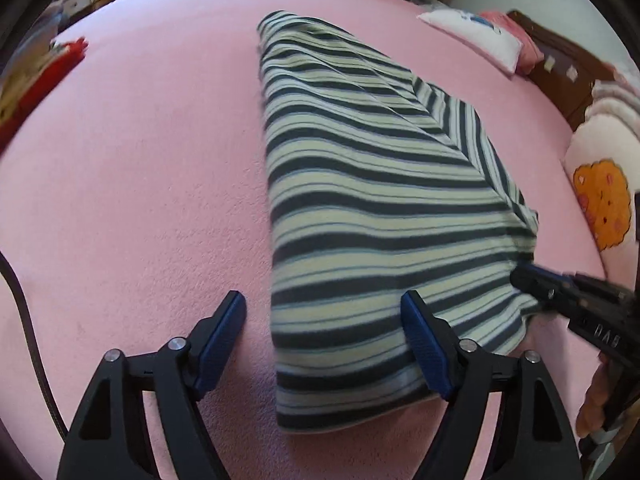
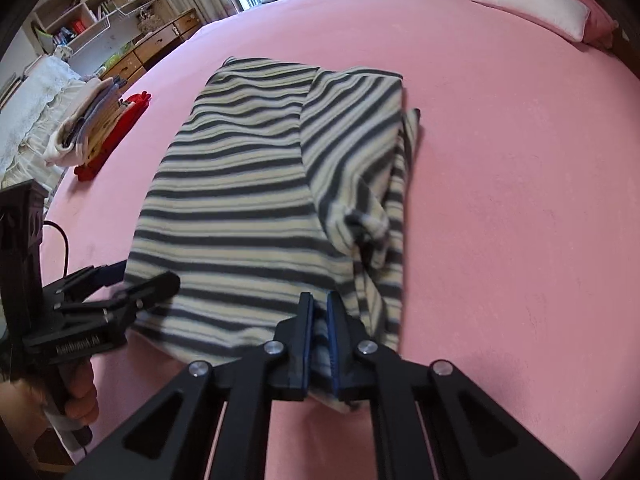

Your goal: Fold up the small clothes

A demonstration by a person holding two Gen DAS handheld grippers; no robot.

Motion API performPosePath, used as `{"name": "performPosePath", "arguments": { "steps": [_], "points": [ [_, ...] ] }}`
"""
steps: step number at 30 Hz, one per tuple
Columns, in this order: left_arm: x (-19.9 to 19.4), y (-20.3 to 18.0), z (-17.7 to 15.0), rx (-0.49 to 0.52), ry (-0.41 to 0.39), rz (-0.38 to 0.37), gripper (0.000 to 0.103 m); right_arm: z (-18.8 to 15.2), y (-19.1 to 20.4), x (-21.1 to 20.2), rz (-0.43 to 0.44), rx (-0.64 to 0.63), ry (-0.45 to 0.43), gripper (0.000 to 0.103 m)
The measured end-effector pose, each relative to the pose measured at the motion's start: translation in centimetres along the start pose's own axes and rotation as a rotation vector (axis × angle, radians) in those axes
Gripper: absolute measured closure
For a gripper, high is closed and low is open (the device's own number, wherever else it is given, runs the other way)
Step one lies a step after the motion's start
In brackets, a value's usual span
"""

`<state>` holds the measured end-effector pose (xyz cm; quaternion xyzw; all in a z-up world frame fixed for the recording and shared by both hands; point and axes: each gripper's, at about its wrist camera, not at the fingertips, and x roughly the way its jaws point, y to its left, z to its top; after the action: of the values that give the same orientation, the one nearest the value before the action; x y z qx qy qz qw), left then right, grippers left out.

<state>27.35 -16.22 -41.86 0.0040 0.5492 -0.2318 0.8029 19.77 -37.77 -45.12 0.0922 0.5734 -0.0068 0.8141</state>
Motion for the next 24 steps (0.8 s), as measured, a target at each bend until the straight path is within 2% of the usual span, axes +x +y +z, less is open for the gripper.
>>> {"name": "performPosePath", "arguments": {
  "steps": [6,13,19,21,23,24],
  "points": [
    [-0.7,1.1,-0.6,-0.008,0.014,-0.033,0.022,-1.4,0.2,-1.3,-0.006,-0.027,-0.015,0.098],
    [-2.6,1.7,-1.4,0.029,0.037,0.003,0.022,-3.6,-0.3,-2.3,-0.046,-0.055,0.040,0.098],
    [-4.1,1.9,-0.2,0.020,0.032,0.025,0.022,-3.2,-0.6,-3.8,-0.077,-0.053,0.069,0.095],
    [-4.7,2.2,1.0,0.014,0.025,0.017,0.022,-2.6,-1.1,-4.3,-0.078,-0.035,0.062,0.090],
    [-5.0,2.2,2.6,0.010,0.019,0.004,0.022,-1.6,-1.5,-4.9,-0.071,-0.016,0.042,0.070],
    [-5.0,2.2,3.2,0.012,0.013,0.004,0.022,-1.2,-1.7,-5.1,-0.069,-0.006,0.031,0.064]
  ]
}}
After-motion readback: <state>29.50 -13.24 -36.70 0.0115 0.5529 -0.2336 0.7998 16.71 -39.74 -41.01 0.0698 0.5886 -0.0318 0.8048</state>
